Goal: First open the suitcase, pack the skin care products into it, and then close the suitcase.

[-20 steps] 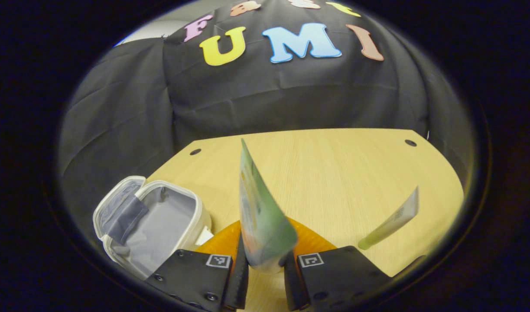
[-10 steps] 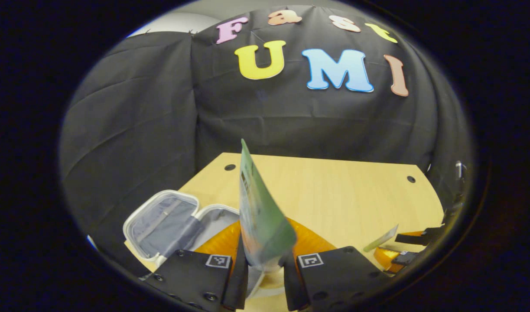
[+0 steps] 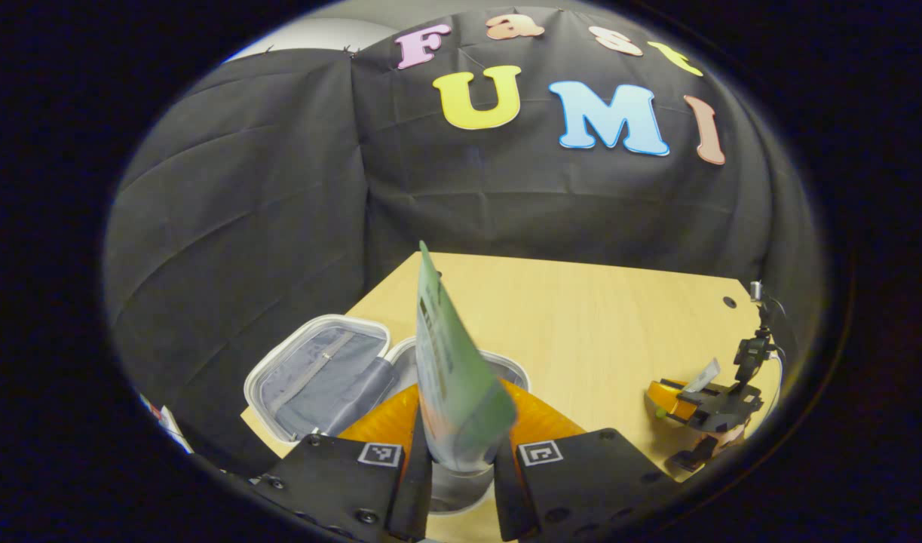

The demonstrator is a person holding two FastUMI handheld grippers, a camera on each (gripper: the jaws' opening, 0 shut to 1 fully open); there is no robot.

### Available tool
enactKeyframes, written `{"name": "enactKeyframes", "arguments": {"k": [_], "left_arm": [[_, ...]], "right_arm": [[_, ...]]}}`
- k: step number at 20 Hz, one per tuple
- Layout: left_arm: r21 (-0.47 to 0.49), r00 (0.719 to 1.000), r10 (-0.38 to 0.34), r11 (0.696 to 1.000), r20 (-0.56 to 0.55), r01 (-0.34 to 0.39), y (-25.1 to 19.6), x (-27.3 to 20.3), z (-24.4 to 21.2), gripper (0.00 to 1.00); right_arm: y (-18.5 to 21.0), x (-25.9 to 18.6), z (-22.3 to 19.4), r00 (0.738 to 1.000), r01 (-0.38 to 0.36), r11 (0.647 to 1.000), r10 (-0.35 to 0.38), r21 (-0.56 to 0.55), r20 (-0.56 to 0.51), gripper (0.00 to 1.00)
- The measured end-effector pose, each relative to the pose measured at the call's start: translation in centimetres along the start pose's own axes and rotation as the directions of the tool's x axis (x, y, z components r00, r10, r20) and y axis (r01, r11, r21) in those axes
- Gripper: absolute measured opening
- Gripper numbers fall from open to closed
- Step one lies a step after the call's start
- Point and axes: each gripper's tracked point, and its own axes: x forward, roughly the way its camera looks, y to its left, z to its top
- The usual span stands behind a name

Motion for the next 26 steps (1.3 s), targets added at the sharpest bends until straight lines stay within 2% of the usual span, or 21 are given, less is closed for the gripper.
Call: {"name": "enactKeyframes", "arguments": {"k": [2,5,8,10,11,13,16,20,24,26], "left_arm": [[-0.001,1.000,-0.014,1.000,0.003,0.014,0.1,0.2,0.0,0.42],[-0.021,0.999,-0.029,0.999,0.019,0.030,0.7,0.6,0.9,0.42],[-0.028,0.999,-0.009,1.000,0.034,0.010,3.3,2.0,2.0,0.42],[-0.037,1.000,0.002,0.999,0.019,-0.002,5.5,3.6,1.7,0.43],[-0.048,1.000,0.001,0.999,0.008,0.000,6.4,4.3,1.4,0.42],[-0.067,1.000,0.005,0.998,-0.019,-0.006,8.5,5.9,0.6,0.42],[-0.085,0.995,0.011,0.996,-0.097,-0.019,11.0,7.5,-1.8,0.42],[-0.082,0.973,-0.004,0.996,-0.229,-0.016,12.6,8.9,-5.5,0.42],[-0.018,0.946,0.009,1.000,-0.325,-0.016,13.8,9.2,-8.6,0.42],[0.009,0.931,0.014,1.000,-0.366,-0.011,14.0,9.3,-9.4,0.43]], "right_arm": [[0.6,-1.2,0.8,1.000,0.008,1.000,-0.008,-0.001,0.007,0.28],[4.1,-4.3,4.7,0.996,-0.041,0.997,0.037,0.059,0.083,0.27],[10.4,-6.5,8.9,0.980,-0.097,0.994,0.087,0.052,0.180,0.27],[15.7,-7.1,11.7,0.955,-0.162,0.986,0.144,0.047,0.260,0.27],[18.4,-7.0,12.0,0.947,-0.200,0.978,0.178,0.056,0.268,0.27],[22.7,-5.4,10.7,0.946,-0.247,0.966,0.224,0.074,0.232,0.27],[25.8,-3.1,7.4,0.961,-0.255,0.958,0.237,0.132,0.141,0.27],[27.8,-1.7,3.6,0.968,-0.251,0.945,0.246,0.210,0.050,0.27],[30.2,-1.0,0.8,0.952,-0.283,0.917,0.305,0.283,-0.036,0.27],[30.4,-0.7,-0.9,0.951,-0.257,0.918,0.297,0.303,-0.092,0.28]]}}
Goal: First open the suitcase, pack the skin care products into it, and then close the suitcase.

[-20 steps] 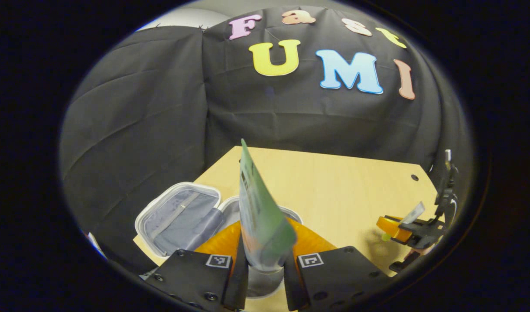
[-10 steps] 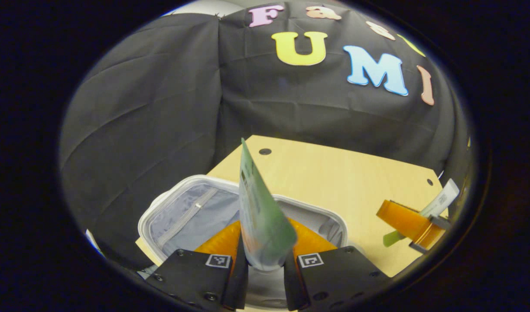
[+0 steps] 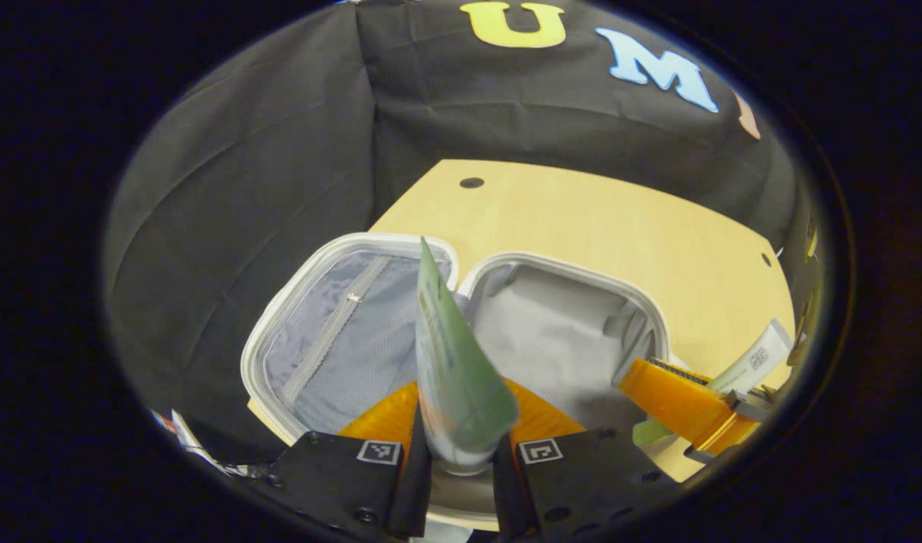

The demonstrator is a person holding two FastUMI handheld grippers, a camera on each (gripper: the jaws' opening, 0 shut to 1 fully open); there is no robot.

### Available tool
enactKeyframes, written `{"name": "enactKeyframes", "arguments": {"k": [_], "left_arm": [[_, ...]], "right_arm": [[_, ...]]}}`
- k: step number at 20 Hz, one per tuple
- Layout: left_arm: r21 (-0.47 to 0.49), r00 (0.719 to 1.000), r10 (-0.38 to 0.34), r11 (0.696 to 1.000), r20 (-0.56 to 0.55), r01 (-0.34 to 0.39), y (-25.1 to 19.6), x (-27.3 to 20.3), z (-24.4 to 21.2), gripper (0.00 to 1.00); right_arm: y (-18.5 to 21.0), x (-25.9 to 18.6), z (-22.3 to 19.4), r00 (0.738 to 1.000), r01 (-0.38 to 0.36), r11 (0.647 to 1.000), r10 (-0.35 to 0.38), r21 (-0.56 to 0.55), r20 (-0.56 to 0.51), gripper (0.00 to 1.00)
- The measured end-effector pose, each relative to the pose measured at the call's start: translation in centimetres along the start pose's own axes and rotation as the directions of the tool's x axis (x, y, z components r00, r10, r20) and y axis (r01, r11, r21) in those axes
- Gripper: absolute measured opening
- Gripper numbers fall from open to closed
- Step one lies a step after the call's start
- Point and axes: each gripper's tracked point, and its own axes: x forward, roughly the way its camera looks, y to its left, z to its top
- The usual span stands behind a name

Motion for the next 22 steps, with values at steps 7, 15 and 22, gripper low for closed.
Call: {"name": "enactKeyframes", "arguments": {"k": [7,15,22], "left_arm": [[0.018,0.997,-0.031,0.999,-0.066,0.032,-0.9,0.4,-0.6,0.45],[0.005,0.998,0.020,1.000,0.054,-0.020,0.7,-0.5,3.0,0.96],[-0.004,0.997,0.032,0.999,0.065,-0.031,1.1,-0.8,3.5,0.95]], "right_arm": [[-0.1,0.2,-0.9,0.999,0.022,0.999,-0.021,0.037,-0.036,0.28],[-0.1,-0.1,-0.2,0.999,0.043,0.997,-0.042,0.060,-0.022,0.33],[0.5,-0.1,0.9,0.998,0.045,0.997,-0.048,0.057,0.044,0.87]]}}
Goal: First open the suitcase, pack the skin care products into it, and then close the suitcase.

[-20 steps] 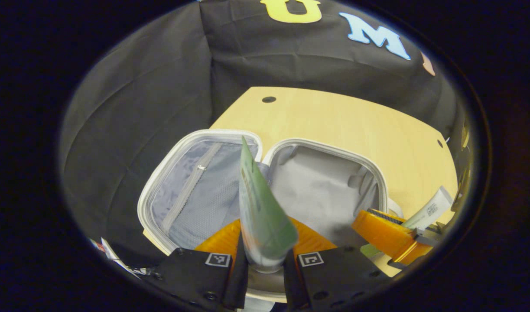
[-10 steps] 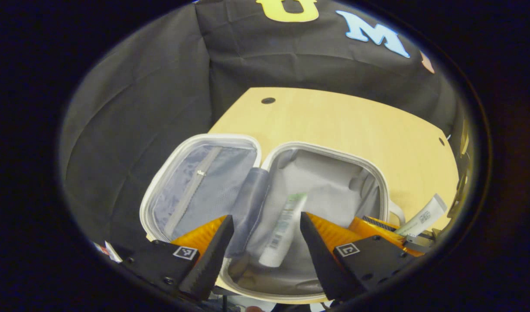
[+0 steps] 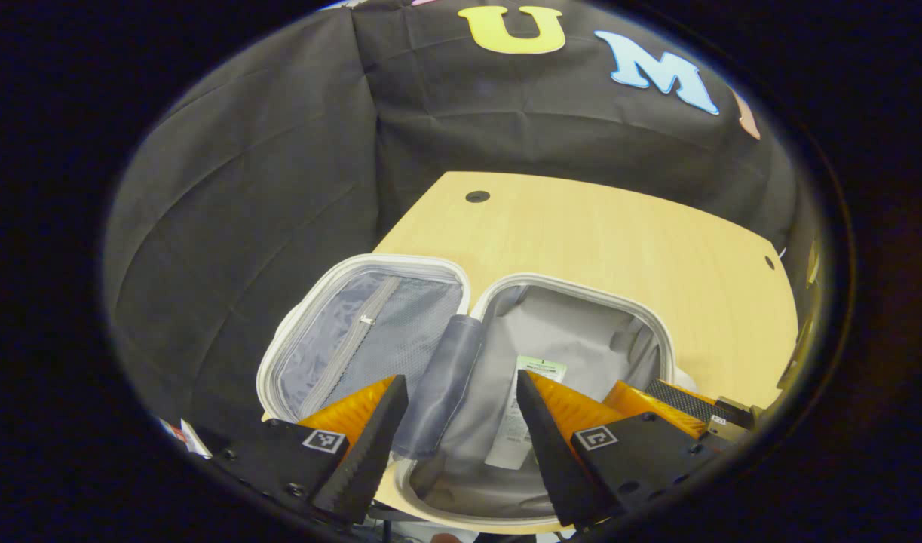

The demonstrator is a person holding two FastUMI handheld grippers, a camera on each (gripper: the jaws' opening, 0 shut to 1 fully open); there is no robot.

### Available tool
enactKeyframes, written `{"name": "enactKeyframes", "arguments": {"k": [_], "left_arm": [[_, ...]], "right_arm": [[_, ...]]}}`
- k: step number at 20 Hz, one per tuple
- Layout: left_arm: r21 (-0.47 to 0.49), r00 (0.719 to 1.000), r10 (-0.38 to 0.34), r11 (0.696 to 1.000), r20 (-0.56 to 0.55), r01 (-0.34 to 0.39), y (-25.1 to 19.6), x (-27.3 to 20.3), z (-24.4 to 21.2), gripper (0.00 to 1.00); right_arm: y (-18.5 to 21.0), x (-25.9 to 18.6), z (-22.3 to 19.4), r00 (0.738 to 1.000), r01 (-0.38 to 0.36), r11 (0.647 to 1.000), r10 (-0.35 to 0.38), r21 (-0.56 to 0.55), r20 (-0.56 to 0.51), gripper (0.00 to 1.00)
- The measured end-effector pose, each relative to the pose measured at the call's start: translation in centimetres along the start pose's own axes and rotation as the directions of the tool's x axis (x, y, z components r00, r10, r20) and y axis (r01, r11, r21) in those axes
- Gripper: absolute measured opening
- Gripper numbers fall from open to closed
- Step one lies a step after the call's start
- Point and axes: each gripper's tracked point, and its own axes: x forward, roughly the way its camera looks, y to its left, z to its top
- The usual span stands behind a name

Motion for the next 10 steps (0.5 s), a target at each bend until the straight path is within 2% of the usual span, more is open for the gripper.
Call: {"name": "enactKeyframes", "arguments": {"k": [4,10], "left_arm": [[-0.007,1.000,0.011,1.000,0.022,-0.011,0.6,-0.6,0.3,0.95],[-0.054,0.998,0.032,0.998,0.056,-0.029,2.2,-1.3,2.0,0.95]], "right_arm": [[0.3,-0.4,0.9,1.000,0.004,1.000,-0.005,0.023,0.015,0.94],[0.7,-1.1,1.3,1.000,0.006,0.999,-0.006,0.052,0.005,0.94]]}}
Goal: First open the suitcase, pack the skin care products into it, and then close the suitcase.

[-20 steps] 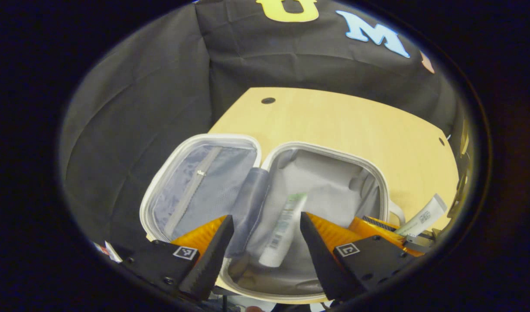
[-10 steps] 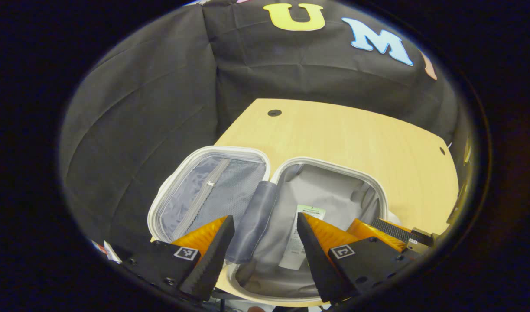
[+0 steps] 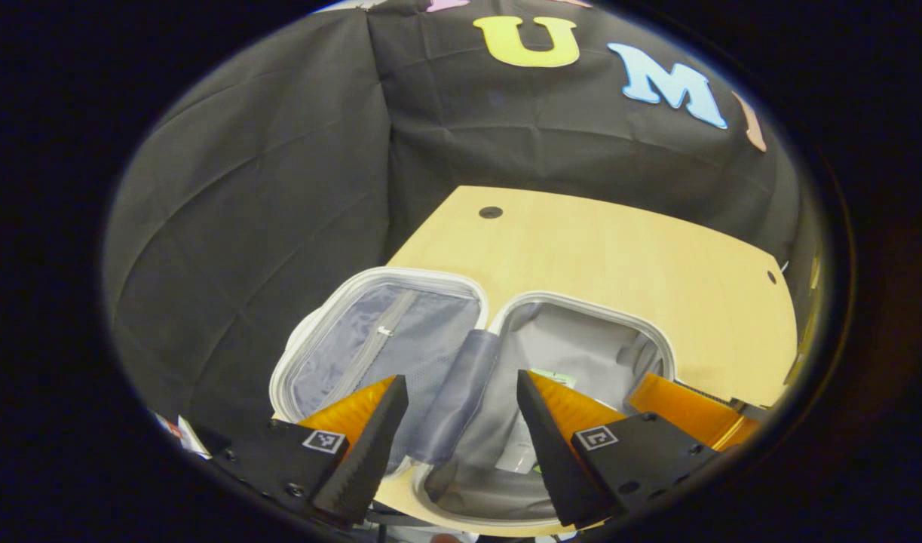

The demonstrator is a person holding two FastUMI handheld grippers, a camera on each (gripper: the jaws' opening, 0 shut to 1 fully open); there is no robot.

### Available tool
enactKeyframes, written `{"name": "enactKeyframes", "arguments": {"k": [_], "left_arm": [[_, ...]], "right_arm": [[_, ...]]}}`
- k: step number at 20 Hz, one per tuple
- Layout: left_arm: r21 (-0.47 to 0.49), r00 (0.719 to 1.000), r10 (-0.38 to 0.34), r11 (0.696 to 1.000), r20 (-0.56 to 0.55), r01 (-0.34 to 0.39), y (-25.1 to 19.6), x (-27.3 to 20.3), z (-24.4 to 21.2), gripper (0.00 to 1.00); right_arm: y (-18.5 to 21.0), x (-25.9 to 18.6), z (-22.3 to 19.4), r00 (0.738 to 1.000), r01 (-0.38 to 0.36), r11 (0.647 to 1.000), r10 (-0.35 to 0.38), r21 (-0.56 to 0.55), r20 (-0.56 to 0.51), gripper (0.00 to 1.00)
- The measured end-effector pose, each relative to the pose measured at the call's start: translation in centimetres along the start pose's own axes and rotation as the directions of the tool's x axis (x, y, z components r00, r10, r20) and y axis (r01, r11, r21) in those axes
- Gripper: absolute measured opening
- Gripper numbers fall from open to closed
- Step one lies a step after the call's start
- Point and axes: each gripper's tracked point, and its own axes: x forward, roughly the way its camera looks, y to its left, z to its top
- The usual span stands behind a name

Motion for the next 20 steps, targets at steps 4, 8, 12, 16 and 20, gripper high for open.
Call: {"name": "enactKeyframes", "arguments": {"k": [4,8,12,16,20], "left_arm": [[-0.038,0.999,0.020,0.999,0.031,-0.019,3.7,0.1,1.9,0.94],[-0.025,0.999,0.029,0.999,0.016,-0.029,9.6,1.5,3.4,0.95],[0.028,0.999,0.018,0.999,-0.040,-0.017,17.6,4.0,4.1,0.94],[0.074,0.992,0.028,0.997,-0.126,-0.019,25.9,7.0,3.5,0.95],[0.020,0.986,0.003,1.000,-0.169,0.000,29.2,10.9,2.4,0.95]], "right_arm": [[0.2,-0.5,-0.5,0.999,-0.007,1.000,0.008,0.008,-0.035,0.94],[-0.3,-1.0,-0.9,0.997,0.012,1.000,-0.011,0.002,-0.074,0.94],[-0.4,-1.3,-1.9,0.992,0.006,1.000,-0.005,0.008,-0.128,0.94],[0.1,-2.3,-3.2,0.980,-0.040,0.999,0.037,-0.009,-0.198,0.94],[-0.5,-3.5,-3.0,0.972,-0.044,0.998,0.034,-0.037,-0.234,0.94]]}}
